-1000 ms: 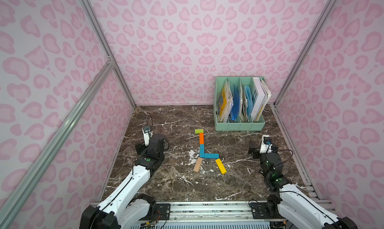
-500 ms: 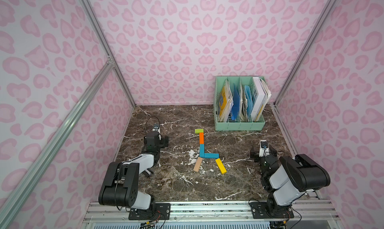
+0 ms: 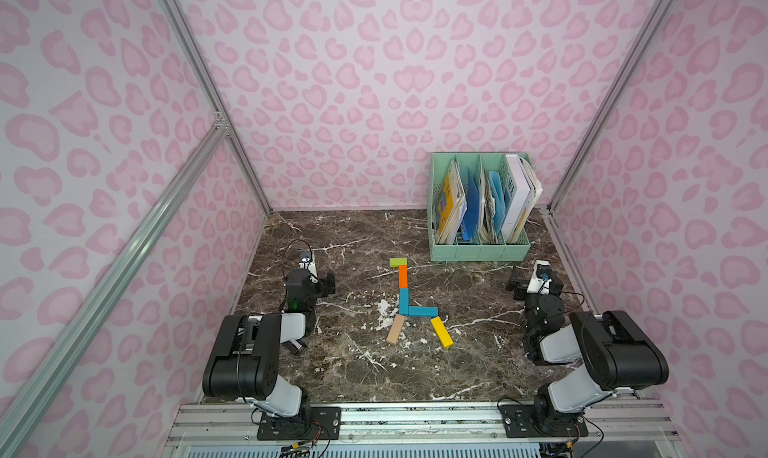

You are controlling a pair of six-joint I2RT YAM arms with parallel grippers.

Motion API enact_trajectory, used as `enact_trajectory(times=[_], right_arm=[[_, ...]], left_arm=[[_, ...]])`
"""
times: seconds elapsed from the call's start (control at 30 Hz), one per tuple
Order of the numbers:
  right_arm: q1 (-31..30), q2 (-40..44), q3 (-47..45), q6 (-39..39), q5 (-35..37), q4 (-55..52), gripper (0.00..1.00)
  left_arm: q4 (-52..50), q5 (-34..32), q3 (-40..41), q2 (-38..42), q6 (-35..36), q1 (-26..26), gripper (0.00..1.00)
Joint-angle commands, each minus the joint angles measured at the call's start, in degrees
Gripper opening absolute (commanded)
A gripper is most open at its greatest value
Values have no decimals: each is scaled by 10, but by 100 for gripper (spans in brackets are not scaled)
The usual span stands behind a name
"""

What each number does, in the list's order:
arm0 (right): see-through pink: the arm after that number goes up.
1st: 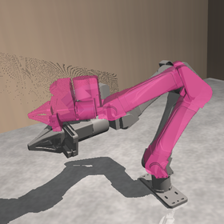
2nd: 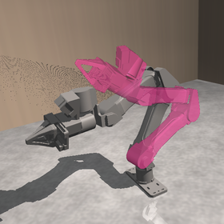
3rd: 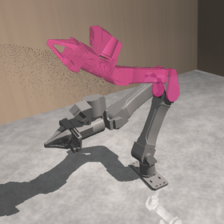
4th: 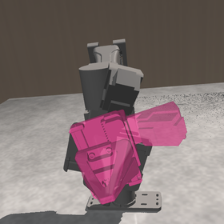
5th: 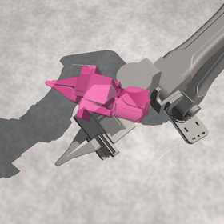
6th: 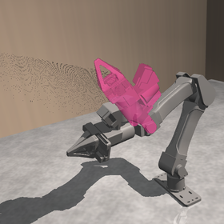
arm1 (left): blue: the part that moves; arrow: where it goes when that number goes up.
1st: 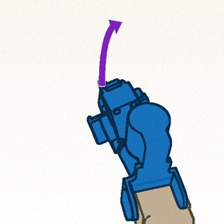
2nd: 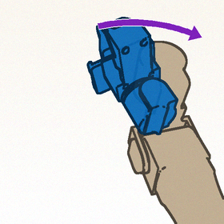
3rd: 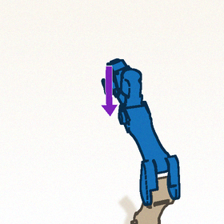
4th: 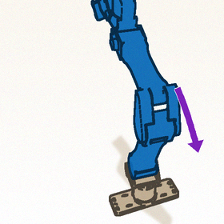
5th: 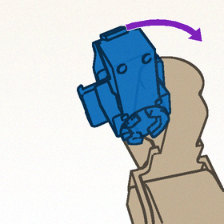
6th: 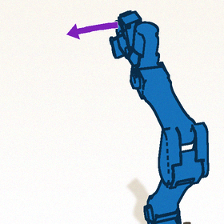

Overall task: Assemble a giraffe with building blocks
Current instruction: Reset both arms

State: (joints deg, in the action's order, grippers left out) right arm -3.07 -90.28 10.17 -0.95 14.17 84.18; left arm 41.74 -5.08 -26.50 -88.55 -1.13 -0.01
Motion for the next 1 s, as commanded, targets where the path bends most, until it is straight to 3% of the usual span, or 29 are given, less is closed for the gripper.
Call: enact_trajectory(times=[0.0,0.97], right_arm=[[9,3,6,-28,2,-42,98],[0,3,4,-20,12,-35,98]], left_arm=[[-4,1,-2,0,-4,0,99],[-4,0,1,4,-5,0,99]])
